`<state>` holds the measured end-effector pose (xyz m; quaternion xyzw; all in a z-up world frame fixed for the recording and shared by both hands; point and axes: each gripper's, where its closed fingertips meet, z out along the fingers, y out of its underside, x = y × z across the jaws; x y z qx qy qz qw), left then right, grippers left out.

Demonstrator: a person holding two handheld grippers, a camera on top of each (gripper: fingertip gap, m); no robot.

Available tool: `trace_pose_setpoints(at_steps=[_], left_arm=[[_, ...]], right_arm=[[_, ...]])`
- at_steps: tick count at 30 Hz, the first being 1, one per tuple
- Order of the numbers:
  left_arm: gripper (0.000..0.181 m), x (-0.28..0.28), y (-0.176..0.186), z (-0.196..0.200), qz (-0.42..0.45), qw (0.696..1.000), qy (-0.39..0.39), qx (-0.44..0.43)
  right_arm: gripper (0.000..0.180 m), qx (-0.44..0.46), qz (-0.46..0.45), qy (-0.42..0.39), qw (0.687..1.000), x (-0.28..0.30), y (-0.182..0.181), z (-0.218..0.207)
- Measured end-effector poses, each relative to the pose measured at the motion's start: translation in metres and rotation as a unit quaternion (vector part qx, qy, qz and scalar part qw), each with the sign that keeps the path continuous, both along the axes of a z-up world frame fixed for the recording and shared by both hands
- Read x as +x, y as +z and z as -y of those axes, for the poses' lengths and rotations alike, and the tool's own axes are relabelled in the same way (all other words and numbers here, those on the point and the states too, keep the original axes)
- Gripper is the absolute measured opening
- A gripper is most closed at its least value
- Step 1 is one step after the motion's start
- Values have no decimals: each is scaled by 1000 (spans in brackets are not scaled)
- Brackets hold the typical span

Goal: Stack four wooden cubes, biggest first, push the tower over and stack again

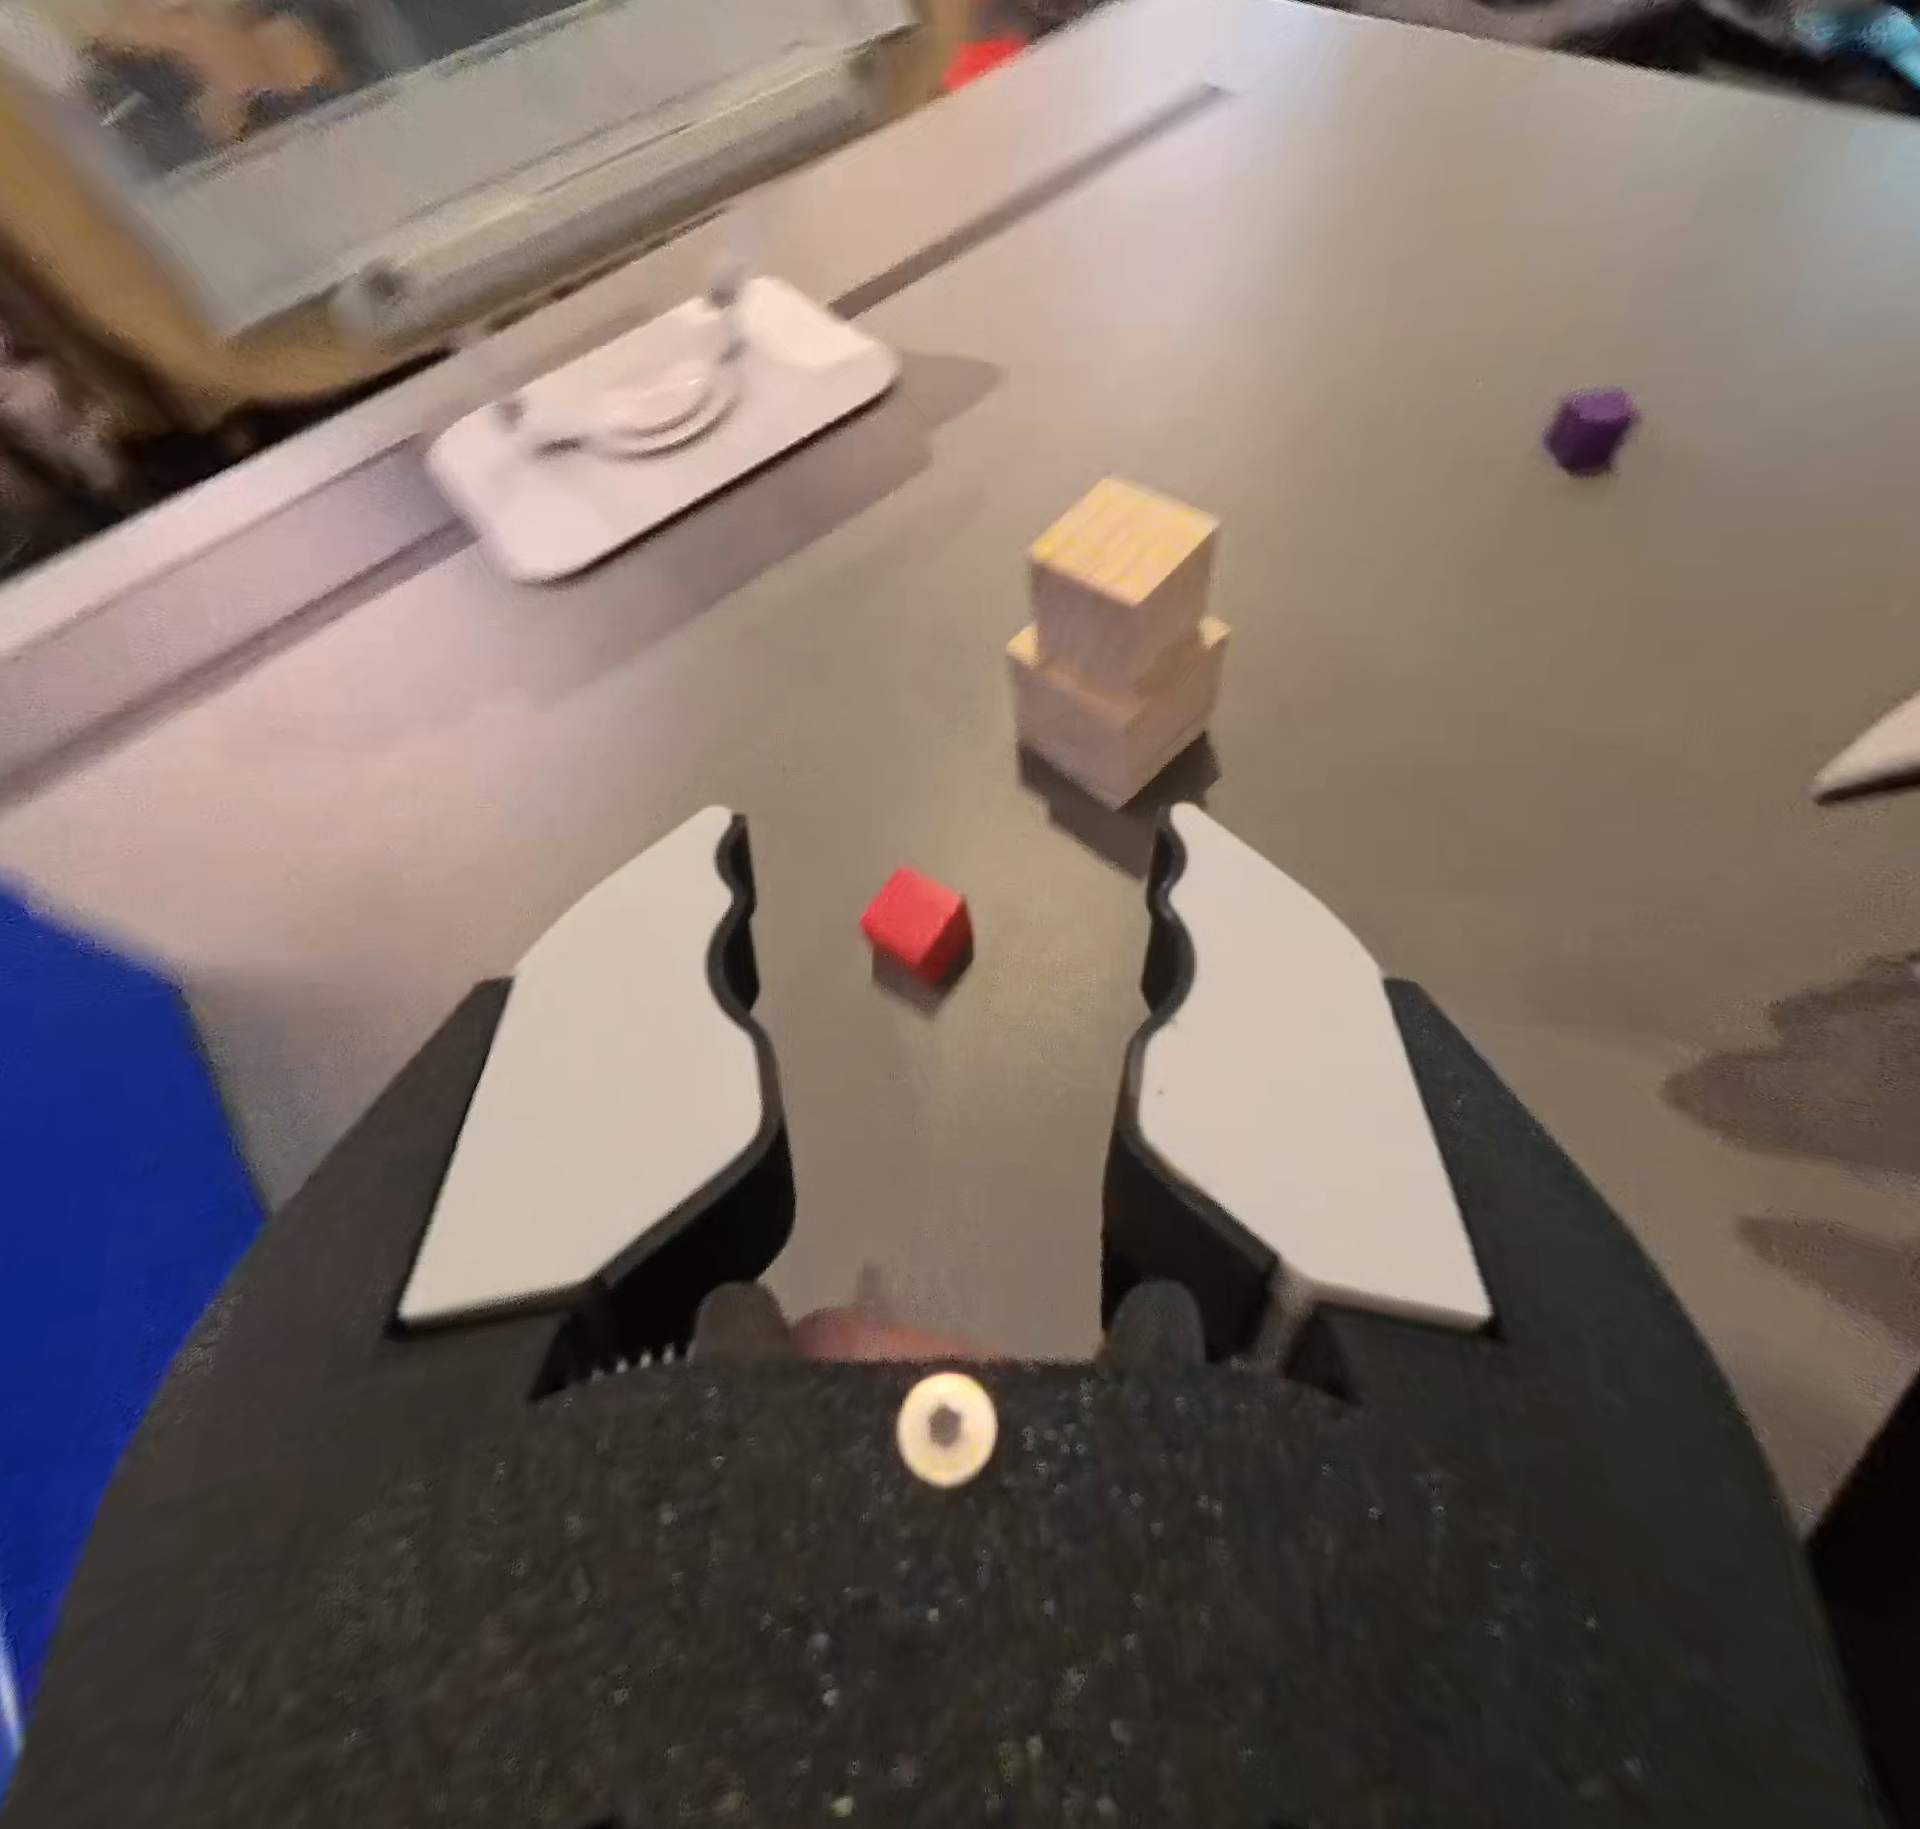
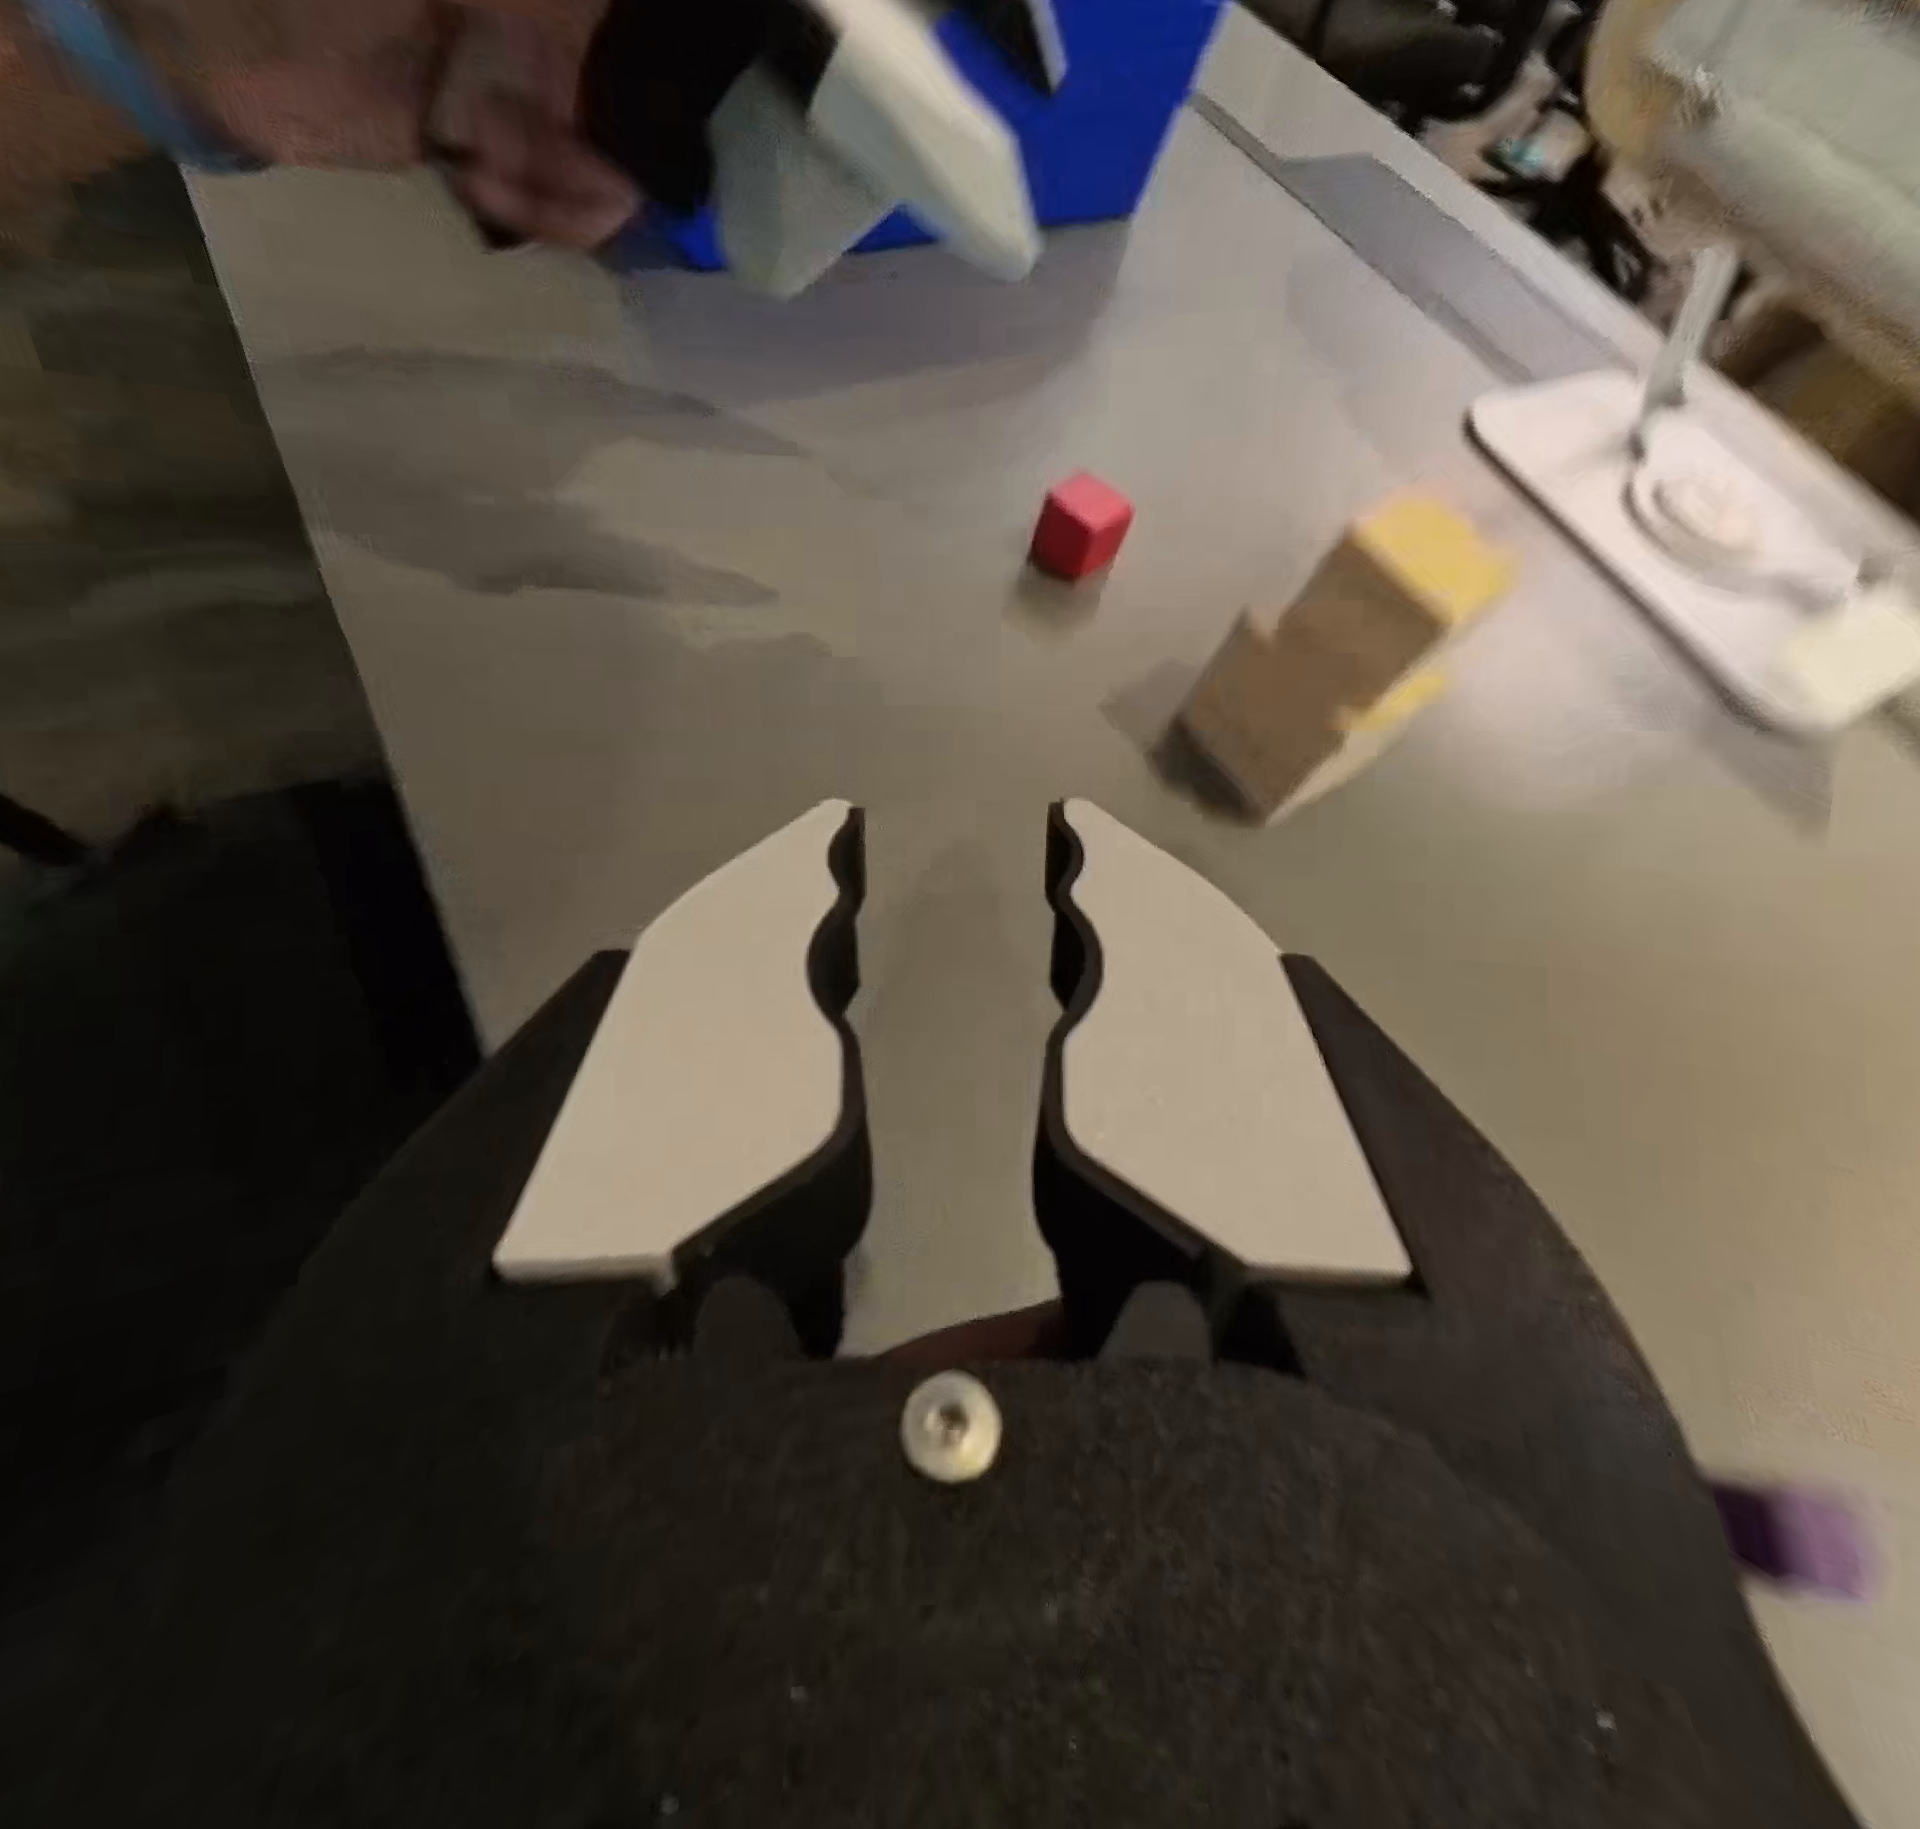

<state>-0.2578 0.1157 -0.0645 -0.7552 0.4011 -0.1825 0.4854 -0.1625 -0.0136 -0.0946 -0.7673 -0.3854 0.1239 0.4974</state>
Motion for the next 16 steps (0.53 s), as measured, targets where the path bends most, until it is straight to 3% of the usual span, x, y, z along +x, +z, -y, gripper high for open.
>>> trace_pose_setpoints(at_steps=[4,8,13,16], left_arm=[[67,-52,-28,32,40,989,132,-49],[68,-71,-35,58,92,976,190,-44],[69,-74,-45,77,79,976,203,-12],[71,-71,-46,89,98,977,187,-27]], right_arm=[[37,8,148,106,983,-30,26,-61],[36,-38,258,215,941,-71,22,-112],[36,-89,405,276,867,-85,-14,-148],[37,-124,437,298,840,-88,-36,-152]])
